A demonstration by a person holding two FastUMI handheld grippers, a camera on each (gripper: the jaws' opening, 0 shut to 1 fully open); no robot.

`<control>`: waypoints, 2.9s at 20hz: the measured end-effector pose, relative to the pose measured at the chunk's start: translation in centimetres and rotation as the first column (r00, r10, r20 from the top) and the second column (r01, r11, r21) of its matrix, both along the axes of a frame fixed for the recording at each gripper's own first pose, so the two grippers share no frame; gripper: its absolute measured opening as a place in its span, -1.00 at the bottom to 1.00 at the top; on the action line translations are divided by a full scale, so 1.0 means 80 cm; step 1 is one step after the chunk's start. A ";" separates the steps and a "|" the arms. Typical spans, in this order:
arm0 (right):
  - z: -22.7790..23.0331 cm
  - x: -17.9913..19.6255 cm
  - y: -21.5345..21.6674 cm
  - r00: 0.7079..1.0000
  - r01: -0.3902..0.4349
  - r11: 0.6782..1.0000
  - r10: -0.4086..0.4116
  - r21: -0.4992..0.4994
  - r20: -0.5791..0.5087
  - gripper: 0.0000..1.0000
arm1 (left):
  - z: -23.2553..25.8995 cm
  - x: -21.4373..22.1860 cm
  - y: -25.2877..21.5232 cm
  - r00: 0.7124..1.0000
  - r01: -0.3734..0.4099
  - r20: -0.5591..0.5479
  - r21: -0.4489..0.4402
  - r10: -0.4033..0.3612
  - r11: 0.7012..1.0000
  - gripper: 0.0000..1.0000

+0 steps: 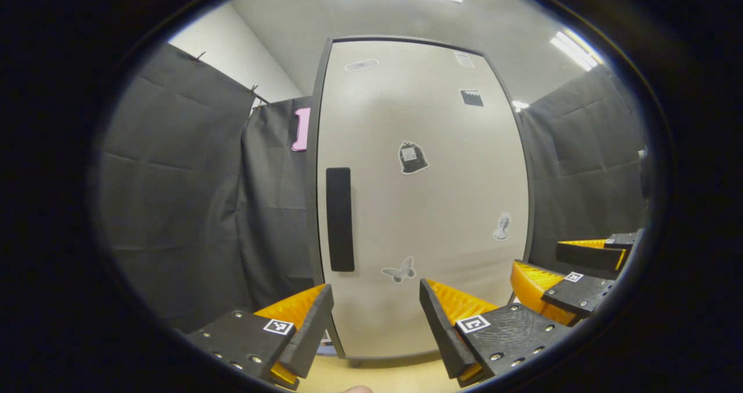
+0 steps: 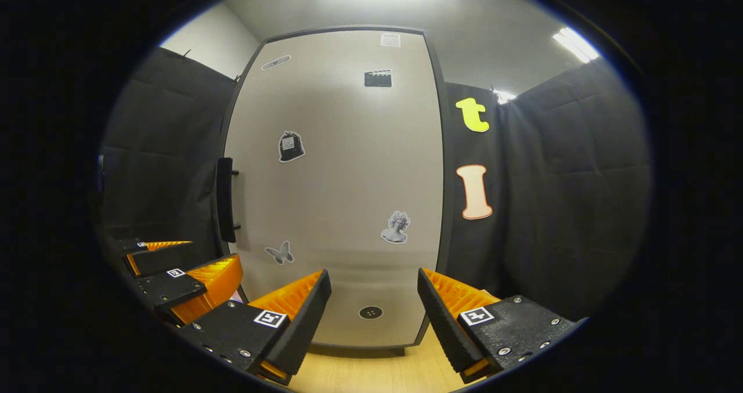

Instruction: Open the cabinet door with the right hand, grasp the bottle in the cabinet with the left hand and place it on the coaster, then close the cabinet door with the right hand.

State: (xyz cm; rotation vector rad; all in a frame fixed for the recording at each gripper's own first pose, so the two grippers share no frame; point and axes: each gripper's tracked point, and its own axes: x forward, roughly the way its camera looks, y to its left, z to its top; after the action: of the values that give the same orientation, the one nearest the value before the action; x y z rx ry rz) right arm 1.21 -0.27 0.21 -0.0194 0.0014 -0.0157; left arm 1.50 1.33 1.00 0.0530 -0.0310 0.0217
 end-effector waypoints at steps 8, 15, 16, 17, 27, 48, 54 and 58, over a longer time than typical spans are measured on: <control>0.011 0.007 0.007 1.000 -0.008 1.000 0.008 -0.020 0.023 0.86 | 0.010 -0.001 0.007 1.000 0.000 0.012 0.008 0.000 1.000 0.71; 0.025 0.018 0.017 0.999 -0.014 0.999 0.015 -0.039 0.042 0.87 | 0.013 -0.015 0.028 1.000 -0.022 0.023 0.004 0.021 1.000 0.71; 0.029 0.021 0.019 0.999 -0.013 0.999 0.016 -0.052 0.050 0.87 | 0.012 -0.019 0.034 0.999 -0.031 0.021 0.005 0.031 1.000 0.71; 0.032 0.024 0.025 0.998 -0.019 0.998 0.023 -0.066 0.058 0.87 | 0.013 -0.023 0.040 0.999 -0.040 0.021 0.006 0.040 0.999 0.71; 0.052 0.052 0.125 0.985 -0.148 0.986 0.155 -0.080 0.080 0.86 | 0.008 -0.067 0.129 0.984 -0.178 0.013 -0.001 0.178 0.984 0.80; 0.038 0.124 0.290 0.946 -0.324 0.946 0.324 -0.008 -0.027 0.10 | -0.001 -0.104 0.186 0.955 -0.297 -0.004 -0.031 0.297 0.954 0.80; 0.037 0.122 0.289 0.947 -0.322 0.943 0.319 -0.082 -0.046 -0.42 | -0.005 -0.099 0.182 0.965 -0.261 -0.003 -0.049 0.261 0.964 0.80; 0.036 0.114 0.286 0.943 -0.333 0.937 0.329 -0.106 -0.057 -0.44 | -0.008 -0.093 0.177 0.977 -0.214 -0.011 -0.054 0.213 0.975 0.72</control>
State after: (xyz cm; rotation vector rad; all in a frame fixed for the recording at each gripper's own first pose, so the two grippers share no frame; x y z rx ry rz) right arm 10.37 22.65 3.08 -0.1346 0.0356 0.3231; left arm -5.91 15.50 0.35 0.0013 -0.0195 0.2374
